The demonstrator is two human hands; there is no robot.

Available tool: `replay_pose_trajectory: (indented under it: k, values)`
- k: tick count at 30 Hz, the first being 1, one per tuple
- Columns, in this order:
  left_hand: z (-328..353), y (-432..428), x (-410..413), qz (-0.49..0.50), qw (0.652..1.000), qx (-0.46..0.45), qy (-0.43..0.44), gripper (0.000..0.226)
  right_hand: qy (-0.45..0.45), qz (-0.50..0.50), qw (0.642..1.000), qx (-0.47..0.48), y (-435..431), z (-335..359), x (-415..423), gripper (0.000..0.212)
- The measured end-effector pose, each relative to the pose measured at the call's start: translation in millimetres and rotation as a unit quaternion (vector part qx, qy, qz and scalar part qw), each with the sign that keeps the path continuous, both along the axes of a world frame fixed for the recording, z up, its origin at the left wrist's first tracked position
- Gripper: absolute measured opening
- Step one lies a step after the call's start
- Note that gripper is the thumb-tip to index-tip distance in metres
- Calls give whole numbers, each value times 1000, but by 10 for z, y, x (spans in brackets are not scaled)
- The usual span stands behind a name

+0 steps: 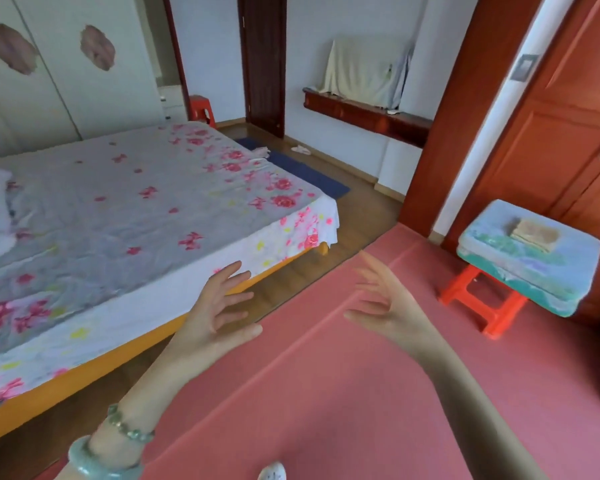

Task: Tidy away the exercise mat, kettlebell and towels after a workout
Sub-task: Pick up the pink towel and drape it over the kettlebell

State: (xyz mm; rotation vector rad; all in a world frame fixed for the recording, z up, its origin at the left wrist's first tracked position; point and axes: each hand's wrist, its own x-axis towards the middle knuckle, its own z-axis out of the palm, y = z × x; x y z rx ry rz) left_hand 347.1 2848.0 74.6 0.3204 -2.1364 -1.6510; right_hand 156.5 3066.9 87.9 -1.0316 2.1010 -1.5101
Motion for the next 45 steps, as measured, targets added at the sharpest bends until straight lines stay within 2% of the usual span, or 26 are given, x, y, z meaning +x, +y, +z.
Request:
replay_pose_trajectory:
  k: [8, 14, 22, 28, 35, 45]
  values:
    - [-96, -505, -1908, -80, 997, 17, 5, 90, 10, -83, 996, 0, -338, -62, -1437, 88]
    - [59, -892, -3302, -131, 991, 29, 9, 87, -2, -137, 991, -1, -593, 19, -2470, 90]
    - [24, -1155, -4817, -164, 986, 32, -6, 84, -22, -164, 986, 5, -816, -86, -3793, 92]
    - [-42, -1328, -6163, -146, 989, 27, -6, 83, -14, -147, 989, -1, -1024, -126, -5189, 89]
    - [15, -1483, -7665, -79, 996, 47, 2, 80, 6, -87, 996, 16, -1252, 109, -7032, 87]
    - [12, -1972, -9198, -21, 999, 44, 3, 85, 5, -18, 1000, 13, -1976, 67, -8811, 85]
